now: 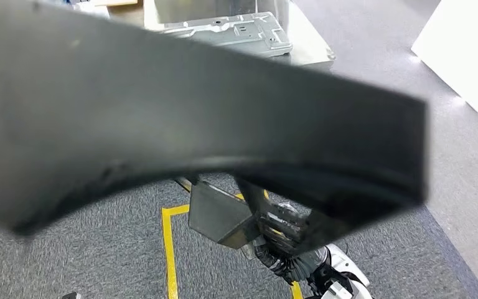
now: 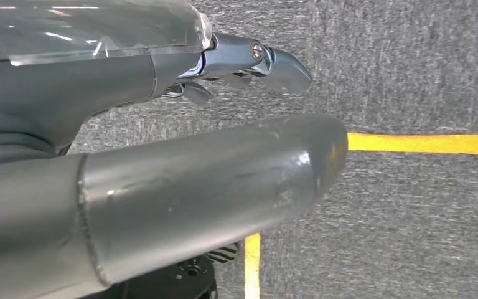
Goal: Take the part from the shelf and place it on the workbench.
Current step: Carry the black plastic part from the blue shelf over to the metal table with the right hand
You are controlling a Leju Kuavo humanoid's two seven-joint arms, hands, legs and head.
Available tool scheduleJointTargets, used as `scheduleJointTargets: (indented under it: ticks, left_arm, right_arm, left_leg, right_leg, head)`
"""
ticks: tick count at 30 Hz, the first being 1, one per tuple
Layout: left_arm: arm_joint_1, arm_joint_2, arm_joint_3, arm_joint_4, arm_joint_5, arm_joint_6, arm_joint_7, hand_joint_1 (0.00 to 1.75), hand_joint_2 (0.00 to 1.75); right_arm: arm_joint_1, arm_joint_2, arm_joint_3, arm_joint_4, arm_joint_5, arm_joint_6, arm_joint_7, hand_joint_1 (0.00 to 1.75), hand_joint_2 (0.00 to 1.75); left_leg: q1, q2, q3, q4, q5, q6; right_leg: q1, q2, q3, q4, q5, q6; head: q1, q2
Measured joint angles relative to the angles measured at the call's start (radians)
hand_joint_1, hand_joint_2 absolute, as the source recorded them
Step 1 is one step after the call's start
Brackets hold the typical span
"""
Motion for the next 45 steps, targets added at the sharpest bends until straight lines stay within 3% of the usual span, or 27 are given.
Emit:
scheduleJointTargets:
  ticks: [5, 7, 9, 10, 11, 13, 15, 18, 20, 22, 24, 26, 27, 28, 30, 31, 32, 34, 35, 37, 39, 41, 42, 43, 45]
  left_arm:
    - [-0.002, 0.001, 0.002, 0.000, -0.003, -0.001, -0.004, 0.00, 0.00]
    - [-0.003, 0.002, 0.004, 0.000, -0.004, -0.002, -0.006, 0.00, 0.00]
    - [0.000, 0.002, 0.005, 0.000, -0.005, -0.003, -0.007, 0.00, 0.00]
    - [0.001, 0.002, 0.005, 0.000, -0.005, -0.003, -0.007, 0.00, 0.00]
    - [0.003, 0.002, 0.005, 0.000, -0.006, -0.003, -0.007, 0.00, 0.00]
    - [0.005, 0.003, 0.005, 0.000, -0.006, -0.003, -0.008, 0.00, 0.00]
    - [0.005, 0.006, 0.006, 0.000, -0.006, -0.003, -0.009, 0.00, 0.00]
    - [0.005, 0.010, 0.008, 0.000, -0.006, -0.003, -0.010, 0.00, 0.00]
    - [0.006, 0.011, 0.010, 0.000, -0.006, -0.003, -0.010, 0.00, 0.00]
    - [0.006, 0.011, 0.013, 0.000, -0.005, -0.003, -0.011, 0.00, 0.00]
    - [0.006, 0.010, 0.014, 0.000, -0.006, -0.003, -0.011, 0.00, 0.00]
    - [0.008, 0.009, 0.014, 0.000, -0.006, -0.003, -0.011, 0.00, 0.00]
    - [0.009, 0.008, 0.014, 0.000, -0.006, -0.004, -0.011, 0.00, 0.00]
    - [0.009, 0.008, 0.014, 0.000, -0.006, -0.004, -0.012, 0.00, 0.00]
    - [0.008, 0.007, 0.014, 0.000, -0.006, -0.004, -0.013, 0.00, 0.00]
    - [0.007, 0.007, 0.015, 0.000, -0.006, -0.004, -0.013, 0.00, 0.00]
    - [0.006, 0.007, 0.015, 0.000, -0.006, -0.004, -0.014, 0.00, 0.00]
    - [0.004, 0.007, 0.015, 0.000, -0.006, -0.004, -0.015, 0.00, 0.00]
    - [0.003, 0.007, 0.015, 0.000, -0.007, -0.004, -0.017, 0.00, 0.00]
    - [0.000, 0.007, 0.015, 0.000, -0.010, -0.004, -0.018, 0.00, 0.00]
    - [0.002, 0.007, 0.016, 0.000, -0.013, -0.004, -0.020, 0.00, 0.00]
    - [0.007, 0.007, 0.016, 0.000, -0.014, -0.004, -0.022, 0.00, 0.00]
    - [0.008, 0.007, 0.017, 0.000, -0.014, -0.004, -0.023, 0.00, 0.00]
    - [0.010, 0.007, 0.018, 0.000, -0.014, -0.004, -0.024, 0.00, 0.00]
    - [0.011, 0.009, 0.022, 0.000, -0.014, -0.004, -0.025, 0.00, 0.00]
  right_arm:
    - [0.001, 0.000, 0.000, -0.001, 0.000, -0.004, -0.001, 1.75, 1.75]
    - [0.001, 0.000, 0.000, -0.001, 0.001, -0.005, -0.001, 1.75, 1.75]
    - [0.003, 0.000, 0.000, -0.001, 0.001, -0.005, -0.002, 1.75, 1.75]
    - [0.004, 0.000, 0.000, 0.000, 0.001, -0.005, -0.002, 1.75, 1.75]
    - [0.005, 0.000, 0.000, 0.000, 0.001, -0.005, -0.002, 1.75, 1.75]
    - [0.006, 0.000, 0.000, 0.000, 0.001, -0.005, -0.002, 1.75, 1.75]
    - [0.006, 0.000, 0.000, 0.000, 0.001, -0.005, -0.002, 1.75, 1.75]
    - [0.007, 0.000, 0.000, 0.000, 0.003, -0.006, -0.002, 1.75, 1.75]
    - [0.007, 0.000, 0.000, 0.000, 0.004, -0.006, -0.002, 1.75, 1.75]
    - [0.006, 0.000, 0.000, 0.000, 0.004, -0.006, -0.003, 1.75, 1.75]
    - [0.007, 0.000, 0.000, 0.000, 0.004, -0.006, -0.004, 1.75, 1.75]
    - [0.010, 0.000, 0.000, 0.000, 0.004, -0.006, -0.004, 1.75, 1.75]
    - [0.010, 0.000, 0.000, 0.000, 0.004, -0.006, -0.004, 1.75, 1.75]
    - [0.010, 0.000, 0.000, 0.000, 0.004, -0.006, -0.004, 1.75, 1.75]
    - [0.011, 0.000, 0.000, 0.002, 0.005, -0.006, -0.004, 1.75, 1.75]
    - [0.013, 0.000, 0.001, 0.002, 0.006, -0.006, -0.004, 1.75, 1.75]
    - [0.014, -0.001, 0.001, 0.003, 0.006, -0.006, -0.005, 1.75, 1.75]
    - [0.016, -0.002, 0.001, 0.002, 0.009, -0.005, -0.004, 1.75, 1.75]
    - [0.016, -0.002, 0.001, 0.002, 0.011, -0.003, -0.002, 1.75, 1.75]
    - [0.016, -0.003, 0.001, 0.003, 0.017, -0.002, 0.002, 1.75, 1.75]
    - [0.015, -0.005, 0.001, 0.004, 0.036, -0.003, 0.009, 1.75, 1.75]
    - [0.015, -0.008, 0.001, 0.009, 0.065, -0.006, 0.021, 1.75, 1.75]
    - [0.015, -0.011, 0.001, 0.012, 0.079, -0.007, 0.028, 1.75, 1.75]
    - [0.014, -0.014, 0.001, 0.015, 0.091, -0.008, 0.034, 1.75, 1.75]
    - [0.013, -0.020, 0.001, 0.021, 0.109, -0.010, 0.044, 1.75, 1.75]
  left_leg:
    - [0.001, 0.002, 0.005, 0.016, -0.026, -0.029]
    - [0.003, -0.001, -0.042, 0.115, -0.072, -0.033]
    - [0.002, -0.002, -0.125, 0.252, -0.118, -0.035]
    - [0.002, -0.002, -0.156, 0.291, -0.117, -0.033]
    - [0.001, -0.003, -0.168, 0.289, -0.094, -0.030]
    - [-0.004, -0.004, -0.136, 0.177, -0.002, -0.016]
    - [-0.013, -0.006, -0.089, 0.062, 0.050, 0.000]
    - [-0.021, -0.008, -0.063, 0.012, 0.043, 0.014]
    - [-0.016, -0.008, -0.041, -0.007, 0.040, 0.024]
    - [-0.011, -0.008, -0.015, -0.019, 0.032, 0.032]
    - [-0.010, -0.008, 0.005, -0.020, 0.015, 0.034]
    - [-0.008, -0.008, 0.030, -0.020, -0.006, 0.030]
    - [-0.006, -0.009, 0.047, -0.020, -0.019, 0.026]
    - [-0.004, -0.009, 0.066, -0.020, -0.033, 0.021]
    - [-0.002, -0.009, 0.095, -0.021, -0.060, 0.009]
    - [-0.003, -0.009, 0.104, -0.024, -0.070, 0.002]
    - [-0.004, -0.008, 0.111, -0.025, -0.075, -0.006]
    - [-0.003, -0.006, 0.113, -0.008, -0.067, -0.019]
    - [-0.001, -0.006, 0.101, 0.027, -0.056, -0.024]
    - [0.001, -0.007, 0.032, 0.140, -0.058, -0.029]
    - [0.000, -0.007, -0.056, 0.249, -0.114, -0.031]
    - [-0.001, -0.007, -0.115, 0.278, -0.167, -0.027]
    - [-0.003, -0.006, -0.126, 0.253, -0.163, -0.021]
    - [-0.007, -0.002, -0.125, 0.205, -0.129, -0.011]
    - [-0.024, 0.024, -0.111, 0.093, -0.016, 0.018]
  right_leg:
    - [0.004, 0.007, 0.025, -0.033, -0.011, -0.034]
    - [0.004, 0.007, 0.039, -0.039, -0.017, -0.048]
    - [0.009, 0.009, 0.049, -0.038, -0.027, -0.056]
    - [0.012, 0.011, 0.055, -0.037, -0.033, -0.058]
    - [0.016, 0.014, 0.063, -0.037, -0.041, -0.058]
    - [0.021, 0.018, 0.085, -0.036, -0.058, -0.057]
    - [0.023, 0.020, 0.099, -0.036, -0.074, -0.050]
    - [0.019, 0.023, 0.106, -0.037, -0.074, -0.032]
    - [0.017, 0.020, 0.099, -0.003, -0.068, -0.021]
    - [0.013, 0.018, 0.045, 0.093, -0.086, -0.009]
    - [0.007, 0.016, -0.039, 0.207, -0.136, 0.003]
    - [0.000, 0.014, -0.092, 0.238, -0.164, 0.010]
    - [-0.002, 0.012, -0.095, 0.207, -0.147, 0.011]
    - [-0.004, 0.009, -0.085, 0.149, -0.107, 0.012]
    - [-0.004, 0.000, -0.061, 0.034, 0.003, 0.010]
    - [-0.001, -0.003, -0.053, 0.002, 0.037, 0.005]
    - [0.001, -0.004, -0.050, -0.011, 0.050, -0.003]
    - [0.003, 0.003, -0.037, -0.017, 0.036, -0.022]
    - [0.002, 0.005, -0.025, -0.022, 0.030, -0.032]
    - [0.003, 0.007, 0.003, -0.030, 0.013, -0.047]
    - [0.006, 0.007, 0.028, -0.033, -0.007, -0.054]
    - [0.011, 0.005, 0.057, -0.034, -0.030, -0.057]
    - [0.014, 0.002, 0.075, -0.034, -0.043, -0.057]
    - [0.017, -0.002, 0.093, -0.035, -0.057, -0.057]
    - [0.022, -0.012, 0.124, -0.036, -0.083, -0.053]
  head:
    - [0.000, 0.000]
    - [0.000, 0.000]
    - [0.000, 0.000]
    - [0.000, 0.000]
    - [0.000, 0.000]
    - [0.000, 0.000]
    - [0.000, 0.000]
    - [-0.001, 0.000]
    - [-0.001, 0.000]
    - [-0.001, 0.000]
    - [-0.001, 0.000]
    - [-0.001, 0.000]
    - [-0.001, 0.000]
    - [-0.001, 0.000]
    - [0.000, 0.000]
    - [0.000, 0.000]
    - [0.000, 0.000]
    - [0.000, 0.000]
    - [0.000, 0.000]
    - [0.000, 0.000]
    - [0.000, 0.000]
    - [0.000, 0.000]
    - [0.000, 0.000]
    - [0.000, 0.000]
    - [0.000, 0.000]
